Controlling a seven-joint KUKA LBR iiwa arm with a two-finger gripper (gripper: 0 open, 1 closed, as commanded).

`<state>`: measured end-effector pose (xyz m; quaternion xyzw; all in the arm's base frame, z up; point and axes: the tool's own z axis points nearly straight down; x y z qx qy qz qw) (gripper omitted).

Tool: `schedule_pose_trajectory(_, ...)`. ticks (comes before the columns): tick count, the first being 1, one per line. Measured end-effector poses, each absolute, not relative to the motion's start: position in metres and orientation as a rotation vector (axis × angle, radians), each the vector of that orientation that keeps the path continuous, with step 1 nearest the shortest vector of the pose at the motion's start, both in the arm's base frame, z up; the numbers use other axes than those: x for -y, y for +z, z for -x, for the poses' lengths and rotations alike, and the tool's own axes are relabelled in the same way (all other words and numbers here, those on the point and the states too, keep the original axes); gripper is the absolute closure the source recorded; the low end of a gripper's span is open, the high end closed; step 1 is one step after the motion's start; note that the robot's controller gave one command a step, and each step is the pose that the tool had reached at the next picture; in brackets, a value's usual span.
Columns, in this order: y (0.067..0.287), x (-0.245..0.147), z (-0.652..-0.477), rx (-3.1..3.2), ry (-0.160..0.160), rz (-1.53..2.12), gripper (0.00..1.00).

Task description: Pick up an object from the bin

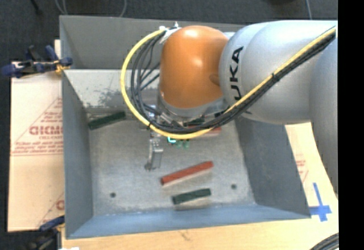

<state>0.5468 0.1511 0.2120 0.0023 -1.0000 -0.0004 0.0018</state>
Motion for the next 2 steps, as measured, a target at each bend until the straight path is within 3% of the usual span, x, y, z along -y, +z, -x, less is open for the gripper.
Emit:
schedule_pose_trajectory(1,0.137,-0.092,-0.565,3.137,0.004,0.070,0.00)
schedule_pose_trajectory(2,0.067,-0.074,-0.541,3.135,-0.001,0.088,0.00)
